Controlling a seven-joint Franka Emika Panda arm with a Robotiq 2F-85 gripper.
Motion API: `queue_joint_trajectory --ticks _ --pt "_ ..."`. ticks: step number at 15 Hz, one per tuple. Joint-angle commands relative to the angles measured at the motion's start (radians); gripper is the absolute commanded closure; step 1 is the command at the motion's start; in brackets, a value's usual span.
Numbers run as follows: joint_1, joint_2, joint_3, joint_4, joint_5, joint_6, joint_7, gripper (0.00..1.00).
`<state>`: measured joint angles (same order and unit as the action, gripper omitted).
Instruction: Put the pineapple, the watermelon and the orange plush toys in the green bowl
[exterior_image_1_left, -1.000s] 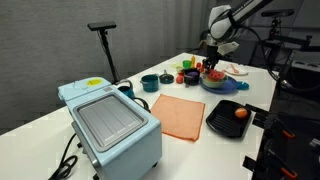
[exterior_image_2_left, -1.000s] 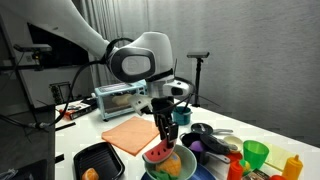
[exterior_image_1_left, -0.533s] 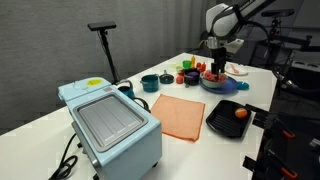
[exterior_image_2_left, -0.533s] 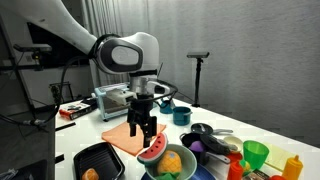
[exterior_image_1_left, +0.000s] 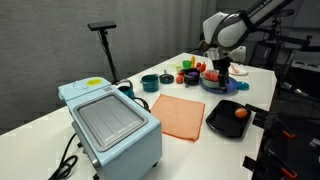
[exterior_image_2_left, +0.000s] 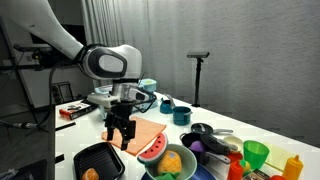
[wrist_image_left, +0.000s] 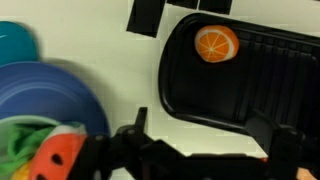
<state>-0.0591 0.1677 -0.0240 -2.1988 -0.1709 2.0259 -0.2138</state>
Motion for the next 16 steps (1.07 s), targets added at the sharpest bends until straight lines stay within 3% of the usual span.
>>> queue_joint_trajectory --ticks 1,9,16 --pt "0.009 0.02 0.027 -0.056 0.059 0.006 -0.089 0.0" --pt "0.018 0.091 0.055 -0.093 0.073 -0.007 -0.126 0.0" --pt "0.014 0.123 0.038 -0.101 0.019 -0.069 -0.109 0.0"
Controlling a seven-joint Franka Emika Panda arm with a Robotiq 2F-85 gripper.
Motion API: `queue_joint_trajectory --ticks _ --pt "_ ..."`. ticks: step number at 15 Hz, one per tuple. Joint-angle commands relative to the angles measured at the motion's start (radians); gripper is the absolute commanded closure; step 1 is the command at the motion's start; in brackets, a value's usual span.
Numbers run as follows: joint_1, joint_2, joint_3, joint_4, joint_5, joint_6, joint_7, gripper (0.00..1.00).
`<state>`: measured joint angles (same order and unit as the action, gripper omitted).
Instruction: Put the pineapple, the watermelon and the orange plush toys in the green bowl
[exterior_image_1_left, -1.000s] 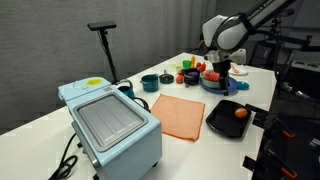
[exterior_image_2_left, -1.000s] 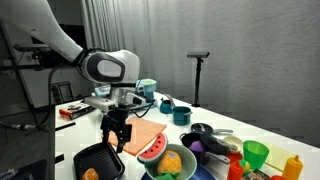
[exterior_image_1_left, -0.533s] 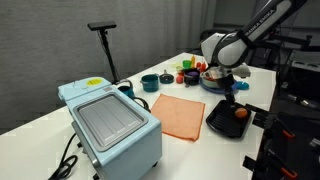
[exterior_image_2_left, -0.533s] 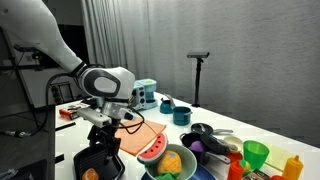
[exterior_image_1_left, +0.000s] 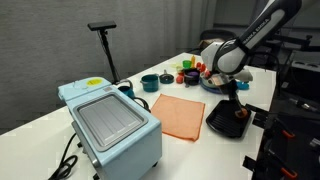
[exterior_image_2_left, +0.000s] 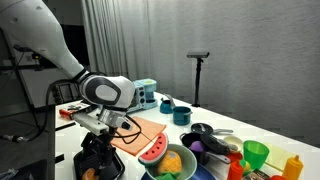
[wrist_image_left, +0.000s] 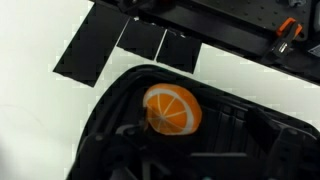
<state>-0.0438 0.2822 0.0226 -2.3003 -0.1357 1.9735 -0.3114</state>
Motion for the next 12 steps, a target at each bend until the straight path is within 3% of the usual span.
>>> queue_joint_trajectory --ticks 1,6,7,9,12 --pt "-0.001 0.009 -0.01 -0.002 -0.022 -0.012 -0.009 0.0" --pt "-0.012 -0.029 -0.025 -0.048 -0.06 0.028 -0.023 0.03" --pt "-0.025 -0.063 -0.035 -0.084 -0.067 0.034 -0.038 0.27" --pt "-0.037 -0.098 -0.051 -0.124 -0.087 0.043 -0.051 0.29" --pt "-0.063 -0.172 -0.087 -0.194 -0.113 0.057 -0.079 0.53"
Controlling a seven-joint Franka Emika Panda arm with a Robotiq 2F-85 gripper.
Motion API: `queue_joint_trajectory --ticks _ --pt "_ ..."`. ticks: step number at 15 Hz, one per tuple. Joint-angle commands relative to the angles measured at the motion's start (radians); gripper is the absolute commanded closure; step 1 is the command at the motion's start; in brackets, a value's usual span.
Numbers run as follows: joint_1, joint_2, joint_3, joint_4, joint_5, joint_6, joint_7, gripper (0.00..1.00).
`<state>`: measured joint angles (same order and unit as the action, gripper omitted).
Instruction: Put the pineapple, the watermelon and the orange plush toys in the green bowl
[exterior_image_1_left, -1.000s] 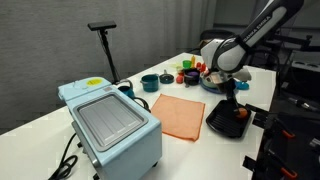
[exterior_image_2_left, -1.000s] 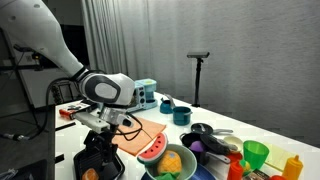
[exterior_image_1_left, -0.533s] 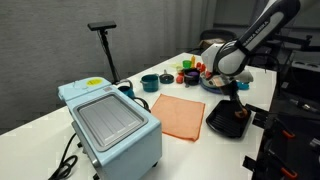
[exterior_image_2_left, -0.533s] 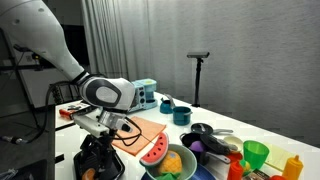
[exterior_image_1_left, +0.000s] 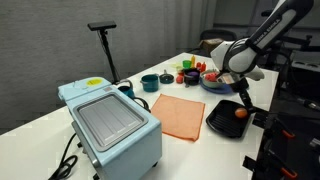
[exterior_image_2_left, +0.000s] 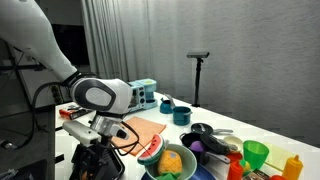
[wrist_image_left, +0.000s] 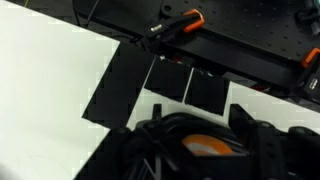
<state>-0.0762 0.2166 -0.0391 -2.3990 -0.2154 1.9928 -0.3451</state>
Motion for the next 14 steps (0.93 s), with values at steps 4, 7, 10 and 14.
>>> queue_joint_trajectory --ticks 4,7,10,14 --pt "-0.061 -0.212 -0.075 -0.171 -0.074 0.053 -0.074 0.34" --pt "-0.078 -0.296 -0.107 -0.216 -0.078 0.13 -0.039 0.31" --pt "-0.089 -0.344 -0.133 -0.233 -0.044 0.169 -0.06 0.08" --pt "-0.085 -0.363 -0.152 -0.235 -0.024 0.174 -0.085 0.0"
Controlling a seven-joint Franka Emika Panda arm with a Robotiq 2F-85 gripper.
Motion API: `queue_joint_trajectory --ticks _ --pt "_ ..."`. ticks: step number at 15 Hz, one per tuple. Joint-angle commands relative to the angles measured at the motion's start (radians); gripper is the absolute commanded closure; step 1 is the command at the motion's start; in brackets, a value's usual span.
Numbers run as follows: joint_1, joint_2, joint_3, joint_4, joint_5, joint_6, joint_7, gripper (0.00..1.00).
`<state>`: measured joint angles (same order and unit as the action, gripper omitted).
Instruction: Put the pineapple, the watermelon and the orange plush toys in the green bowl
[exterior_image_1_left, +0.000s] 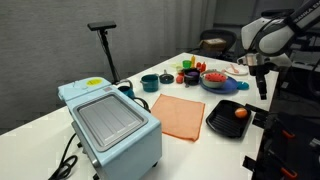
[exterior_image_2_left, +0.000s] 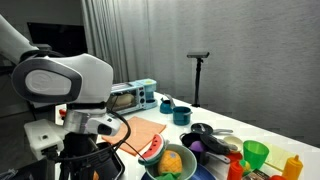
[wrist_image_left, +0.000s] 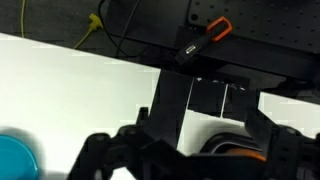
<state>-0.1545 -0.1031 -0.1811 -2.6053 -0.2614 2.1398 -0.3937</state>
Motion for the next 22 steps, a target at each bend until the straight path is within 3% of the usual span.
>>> queue_joint_trajectory --ticks 1,22 --pt "-0.006 -0.045 -0.011 -0.029 0.017 0.035 -0.038 0.0" --pt "0.0 -0.036 -0.001 0.001 0.001 0.057 -0.003 0.0"
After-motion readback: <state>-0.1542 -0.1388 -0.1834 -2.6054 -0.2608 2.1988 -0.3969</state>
